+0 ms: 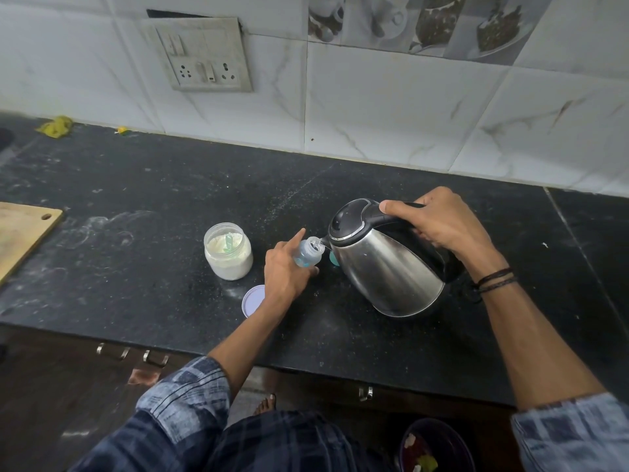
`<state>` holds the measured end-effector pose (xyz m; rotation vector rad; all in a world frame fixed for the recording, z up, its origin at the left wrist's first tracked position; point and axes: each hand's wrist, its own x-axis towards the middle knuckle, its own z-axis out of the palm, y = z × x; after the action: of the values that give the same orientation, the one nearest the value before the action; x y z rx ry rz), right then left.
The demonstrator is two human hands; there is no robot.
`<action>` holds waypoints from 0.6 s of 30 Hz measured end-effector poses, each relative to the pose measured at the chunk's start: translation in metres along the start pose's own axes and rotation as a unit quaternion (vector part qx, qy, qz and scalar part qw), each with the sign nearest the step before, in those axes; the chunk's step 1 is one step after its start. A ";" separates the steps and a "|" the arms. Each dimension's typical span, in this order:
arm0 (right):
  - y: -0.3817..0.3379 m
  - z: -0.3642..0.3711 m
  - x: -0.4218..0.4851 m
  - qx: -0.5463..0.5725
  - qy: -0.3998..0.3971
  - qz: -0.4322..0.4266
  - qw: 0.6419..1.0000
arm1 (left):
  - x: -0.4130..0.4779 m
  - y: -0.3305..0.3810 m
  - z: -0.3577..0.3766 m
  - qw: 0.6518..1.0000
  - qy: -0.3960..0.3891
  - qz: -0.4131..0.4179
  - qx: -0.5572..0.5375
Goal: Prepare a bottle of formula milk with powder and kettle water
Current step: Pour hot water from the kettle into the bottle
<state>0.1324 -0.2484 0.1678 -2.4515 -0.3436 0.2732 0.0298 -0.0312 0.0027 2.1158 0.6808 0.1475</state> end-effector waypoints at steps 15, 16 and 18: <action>-0.001 0.000 0.001 -0.009 -0.001 -0.003 1.000 | -0.001 -0.003 0.001 1.000 0.005 -0.003 -0.004; -0.001 0.000 0.001 -0.010 -0.002 -0.004 1.000 | -0.001 -0.003 0.001 1.000 0.004 -0.003 -0.004; -0.002 0.000 0.002 -0.012 -0.003 -0.004 1.000 | -0.001 -0.003 0.001 1.000 0.004 -0.003 -0.002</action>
<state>0.1337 -0.2464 0.1685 -2.4723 -0.3620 0.2735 0.0284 -0.0309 -0.0003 2.1093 0.6912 0.1534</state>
